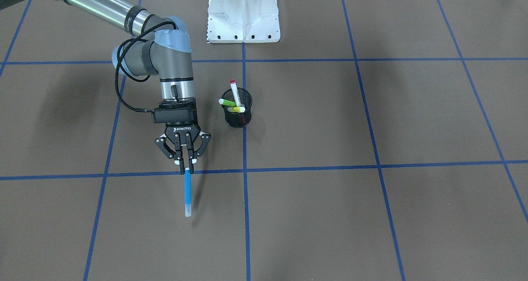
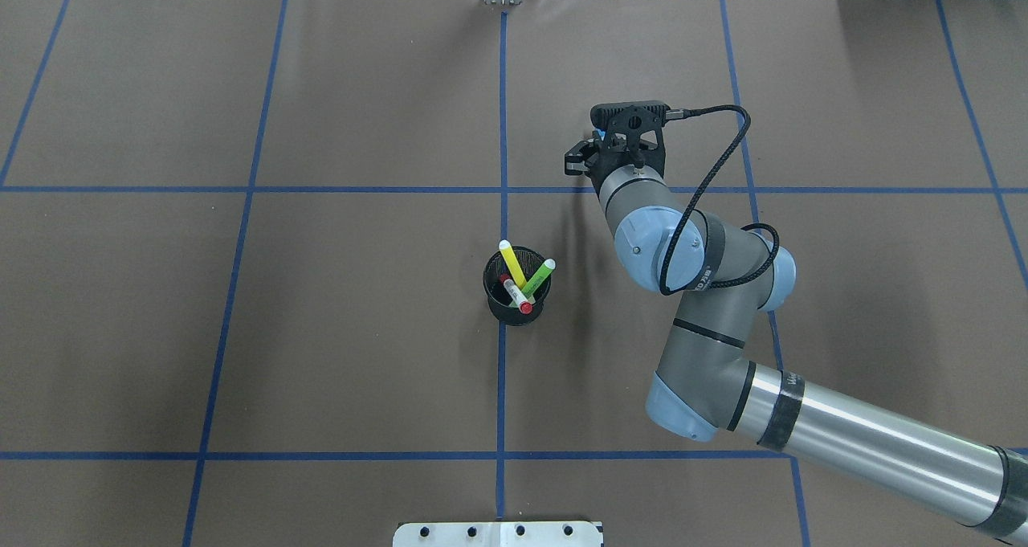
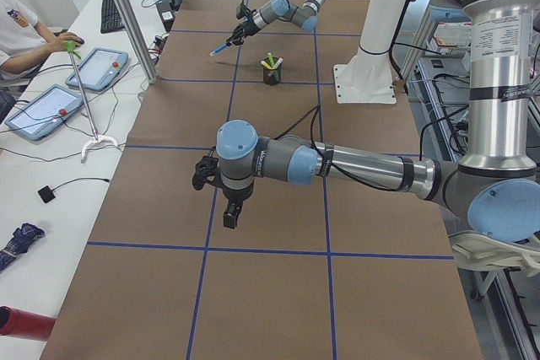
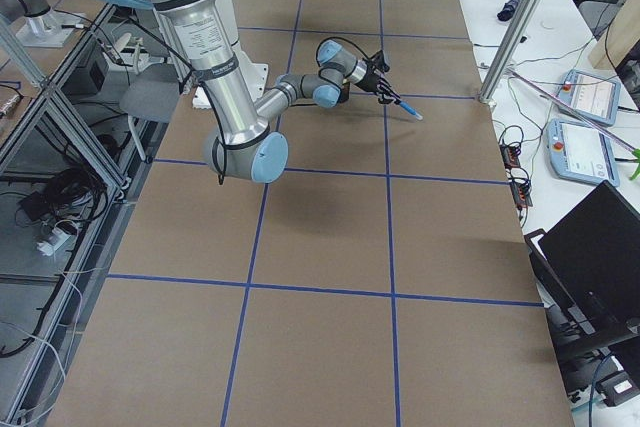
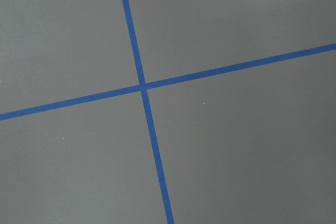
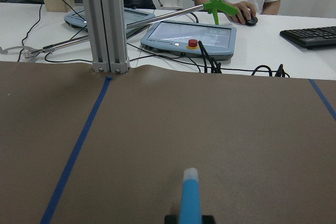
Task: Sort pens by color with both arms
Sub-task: 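Carry the blue marker farther from the robot and lower it onto the table, then open the right gripper and withdraw it while the left arm moves in, then move the left gripper over the pen cup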
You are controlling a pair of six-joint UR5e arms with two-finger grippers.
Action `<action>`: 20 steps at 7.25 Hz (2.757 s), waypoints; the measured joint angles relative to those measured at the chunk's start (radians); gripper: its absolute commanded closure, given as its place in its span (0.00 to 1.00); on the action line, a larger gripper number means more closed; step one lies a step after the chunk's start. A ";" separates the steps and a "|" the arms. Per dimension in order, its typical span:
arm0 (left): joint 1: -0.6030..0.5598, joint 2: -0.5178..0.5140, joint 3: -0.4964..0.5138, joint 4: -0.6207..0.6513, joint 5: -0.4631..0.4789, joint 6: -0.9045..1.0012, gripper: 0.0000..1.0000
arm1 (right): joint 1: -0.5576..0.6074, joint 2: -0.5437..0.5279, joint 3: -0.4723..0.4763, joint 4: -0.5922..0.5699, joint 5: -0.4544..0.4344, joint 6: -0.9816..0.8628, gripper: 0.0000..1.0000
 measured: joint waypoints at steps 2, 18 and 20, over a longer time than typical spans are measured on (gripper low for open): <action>0.000 0.000 -0.001 -0.002 0.000 -0.002 0.00 | -0.005 -0.008 0.000 0.011 0.000 0.001 0.76; 0.706 -0.574 -0.155 0.195 0.253 -1.229 0.00 | 0.543 -0.369 0.248 -0.010 0.901 -0.150 0.00; 0.920 -0.672 -0.151 0.229 0.458 -1.398 0.00 | 0.570 -0.391 0.246 -0.033 0.939 -0.185 0.00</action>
